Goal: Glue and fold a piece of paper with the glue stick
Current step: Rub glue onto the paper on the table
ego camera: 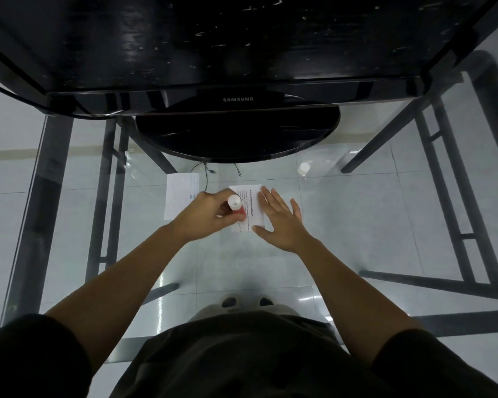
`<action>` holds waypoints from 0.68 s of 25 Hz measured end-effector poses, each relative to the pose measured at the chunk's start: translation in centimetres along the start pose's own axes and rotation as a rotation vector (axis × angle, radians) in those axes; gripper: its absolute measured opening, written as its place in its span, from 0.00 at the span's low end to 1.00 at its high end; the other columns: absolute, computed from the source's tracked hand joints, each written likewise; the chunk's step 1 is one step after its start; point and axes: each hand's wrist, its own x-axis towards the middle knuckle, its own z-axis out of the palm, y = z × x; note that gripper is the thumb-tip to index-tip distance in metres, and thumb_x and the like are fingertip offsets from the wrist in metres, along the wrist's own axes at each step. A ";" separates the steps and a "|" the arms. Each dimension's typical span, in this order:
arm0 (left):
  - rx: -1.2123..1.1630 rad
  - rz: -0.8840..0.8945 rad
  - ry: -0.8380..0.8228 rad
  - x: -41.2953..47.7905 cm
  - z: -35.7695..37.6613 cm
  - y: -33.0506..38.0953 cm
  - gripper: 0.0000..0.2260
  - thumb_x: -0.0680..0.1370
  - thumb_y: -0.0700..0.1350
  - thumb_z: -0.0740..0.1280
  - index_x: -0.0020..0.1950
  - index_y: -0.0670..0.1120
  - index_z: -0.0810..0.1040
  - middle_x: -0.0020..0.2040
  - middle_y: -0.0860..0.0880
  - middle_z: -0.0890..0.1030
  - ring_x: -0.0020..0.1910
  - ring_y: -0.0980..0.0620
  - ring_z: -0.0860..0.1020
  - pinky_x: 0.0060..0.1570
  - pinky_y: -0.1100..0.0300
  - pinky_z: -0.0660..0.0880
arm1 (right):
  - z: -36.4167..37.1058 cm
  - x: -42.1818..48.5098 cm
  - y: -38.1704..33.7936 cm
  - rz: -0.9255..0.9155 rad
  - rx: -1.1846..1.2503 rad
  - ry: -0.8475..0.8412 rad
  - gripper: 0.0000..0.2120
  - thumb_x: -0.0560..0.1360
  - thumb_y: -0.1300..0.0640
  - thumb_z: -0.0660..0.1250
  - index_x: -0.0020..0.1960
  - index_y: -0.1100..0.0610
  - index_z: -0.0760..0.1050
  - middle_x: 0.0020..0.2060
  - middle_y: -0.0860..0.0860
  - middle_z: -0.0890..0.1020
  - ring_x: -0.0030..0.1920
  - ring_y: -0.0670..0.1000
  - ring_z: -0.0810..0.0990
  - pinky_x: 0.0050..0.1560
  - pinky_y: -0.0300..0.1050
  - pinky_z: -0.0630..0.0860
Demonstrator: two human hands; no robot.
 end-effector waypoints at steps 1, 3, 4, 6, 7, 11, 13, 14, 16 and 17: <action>0.004 0.008 -0.049 -0.2 0.4 0.1 0.13 0.73 0.49 0.70 0.54 0.47 0.74 0.55 0.47 0.82 0.48 0.50 0.82 0.47 0.68 0.77 | 0.0 0.0 0.0 0.000 0.001 0.002 0.37 0.76 0.40 0.58 0.76 0.52 0.42 0.77 0.49 0.44 0.76 0.51 0.41 0.72 0.59 0.37; 0.008 -0.022 -0.013 0.1 0.3 -0.1 0.13 0.73 0.49 0.70 0.54 0.46 0.74 0.54 0.47 0.82 0.48 0.50 0.82 0.48 0.63 0.78 | 0.0 0.0 0.0 0.004 -0.001 0.002 0.37 0.76 0.41 0.58 0.76 0.52 0.42 0.77 0.48 0.43 0.76 0.50 0.41 0.72 0.58 0.37; 0.009 -0.053 0.051 0.3 0.1 -0.2 0.12 0.74 0.49 0.69 0.54 0.46 0.73 0.54 0.47 0.82 0.48 0.49 0.82 0.48 0.61 0.79 | 0.0 0.0 0.0 0.006 -0.001 -0.001 0.37 0.76 0.41 0.58 0.76 0.52 0.41 0.77 0.48 0.43 0.76 0.50 0.41 0.72 0.58 0.36; 0.027 -0.076 0.150 0.6 0.0 -0.2 0.12 0.74 0.48 0.69 0.53 0.45 0.73 0.54 0.45 0.82 0.48 0.49 0.82 0.48 0.59 0.80 | 0.0 0.0 0.0 0.007 0.004 -0.004 0.37 0.76 0.41 0.58 0.76 0.51 0.41 0.77 0.48 0.43 0.76 0.50 0.40 0.72 0.58 0.36; 0.033 -0.053 0.150 0.6 0.2 -0.1 0.12 0.74 0.48 0.69 0.53 0.44 0.73 0.53 0.45 0.83 0.48 0.49 0.82 0.48 0.59 0.80 | 0.0 0.0 0.0 0.005 0.007 -0.002 0.37 0.76 0.41 0.58 0.76 0.52 0.41 0.77 0.48 0.43 0.76 0.50 0.40 0.72 0.58 0.36; 0.014 0.019 -0.012 0.5 1.3 0.3 0.13 0.73 0.50 0.70 0.54 0.47 0.74 0.52 0.47 0.83 0.47 0.51 0.82 0.46 0.65 0.77 | -0.1 -0.1 0.1 -0.001 0.019 0.005 0.37 0.77 0.41 0.57 0.76 0.52 0.42 0.77 0.48 0.44 0.76 0.49 0.41 0.72 0.58 0.37; 0.041 -0.026 0.063 1.3 0.6 -0.1 0.12 0.74 0.49 0.69 0.54 0.46 0.73 0.52 0.46 0.83 0.46 0.53 0.81 0.44 0.70 0.76 | -0.1 -0.2 0.0 0.001 0.021 0.000 0.37 0.77 0.41 0.58 0.76 0.52 0.42 0.77 0.47 0.43 0.76 0.49 0.41 0.72 0.58 0.37; 0.056 -0.046 0.136 1.7 0.1 -0.4 0.11 0.74 0.49 0.69 0.53 0.46 0.73 0.52 0.46 0.83 0.46 0.53 0.81 0.43 0.71 0.75 | -0.1 -0.2 0.0 0.005 0.019 -0.005 0.37 0.77 0.41 0.58 0.76 0.52 0.42 0.77 0.47 0.43 0.76 0.49 0.40 0.72 0.58 0.37; 0.042 -0.058 0.236 2.1 -0.3 -0.6 0.10 0.74 0.49 0.69 0.51 0.46 0.73 0.50 0.47 0.83 0.45 0.54 0.80 0.42 0.72 0.74 | -0.1 -0.1 0.0 0.009 0.020 -0.009 0.37 0.77 0.41 0.58 0.76 0.52 0.41 0.77 0.47 0.43 0.76 0.49 0.40 0.72 0.58 0.36; 0.010 -0.041 0.217 2.0 -0.2 -0.5 0.10 0.74 0.49 0.69 0.51 0.47 0.73 0.49 0.48 0.83 0.44 0.56 0.80 0.42 0.73 0.75 | -0.1 -0.2 0.0 0.009 0.028 -0.005 0.37 0.76 0.41 0.58 0.76 0.52 0.42 0.77 0.47 0.43 0.76 0.48 0.40 0.72 0.58 0.37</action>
